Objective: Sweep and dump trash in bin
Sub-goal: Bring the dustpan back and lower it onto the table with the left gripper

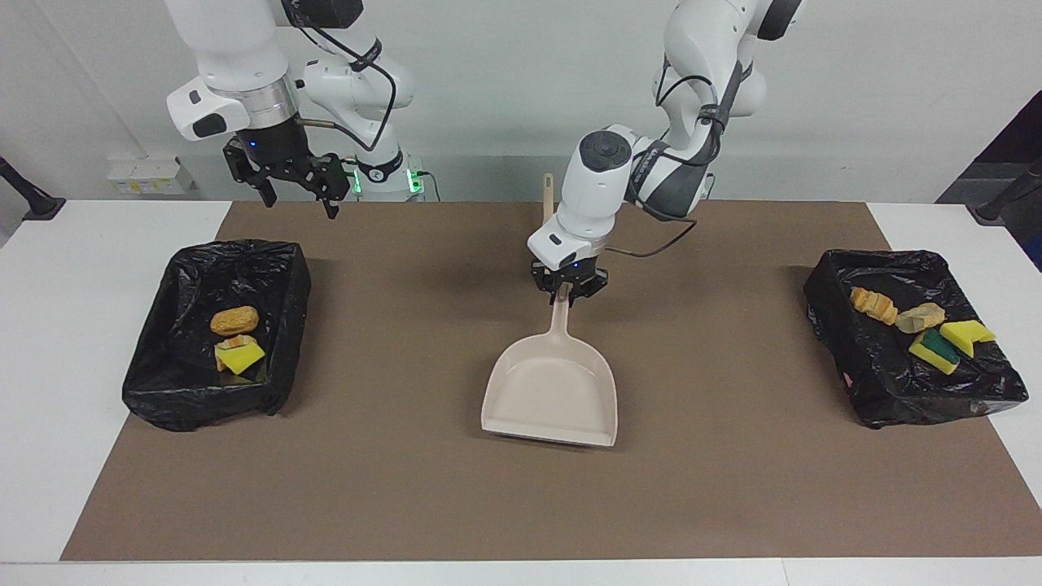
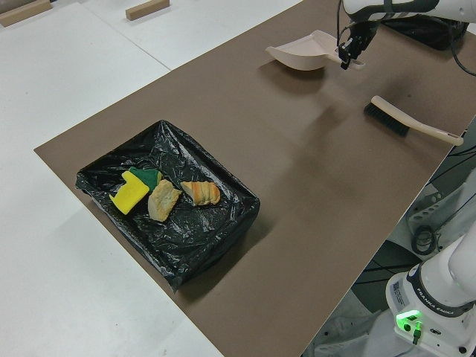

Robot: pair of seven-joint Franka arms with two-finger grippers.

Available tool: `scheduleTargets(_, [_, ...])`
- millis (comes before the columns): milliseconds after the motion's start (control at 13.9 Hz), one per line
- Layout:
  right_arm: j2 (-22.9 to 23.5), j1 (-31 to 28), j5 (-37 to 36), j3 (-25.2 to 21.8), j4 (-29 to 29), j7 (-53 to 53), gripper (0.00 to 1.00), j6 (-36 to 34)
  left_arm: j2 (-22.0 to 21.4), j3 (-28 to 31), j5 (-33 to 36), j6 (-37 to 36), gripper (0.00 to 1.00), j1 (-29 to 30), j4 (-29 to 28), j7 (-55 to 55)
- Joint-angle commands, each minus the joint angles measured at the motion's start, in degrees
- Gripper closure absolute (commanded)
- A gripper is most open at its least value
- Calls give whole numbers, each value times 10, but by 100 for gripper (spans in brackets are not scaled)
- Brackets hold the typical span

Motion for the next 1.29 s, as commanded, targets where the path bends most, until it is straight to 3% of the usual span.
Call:
scheduleTargets(0, [1, 31, 8, -37, 9, -18, 0, -7, -25, 12, -6, 38, 100, -9, -35, -6])
scheduleTargets(431, [4, 20, 37, -39, 9, -49, 0, -4, -24, 11, -7, 68, 99, -22, -66, -84])
scheduleTargets(503, [3, 21, 36, -39, 9, -49, 0, -4, -24, 12, -7, 74, 91, -22, -69, -96])
scheduleTargets(575, [3, 21, 36, -39, 9, -48, 0, -4, -24, 11, -7, 75, 76, -22, -71, -96])
scheduleTargets(790, [2, 21, 40, -39, 9, -42, 0, -4, -23, 12, -7, 71, 7, -21, -72, -93])
scheduleTargets(862, [2, 22, 42, -39, 8, -40, 0, -3, -23, 12, -7, 63, 0, -20, -69, -90])
scheduleTargets(1221, [1, 23, 43, -39, 7, -40, 0, -3, -41, 17, 5, -28, 0, 51, -32, -79])
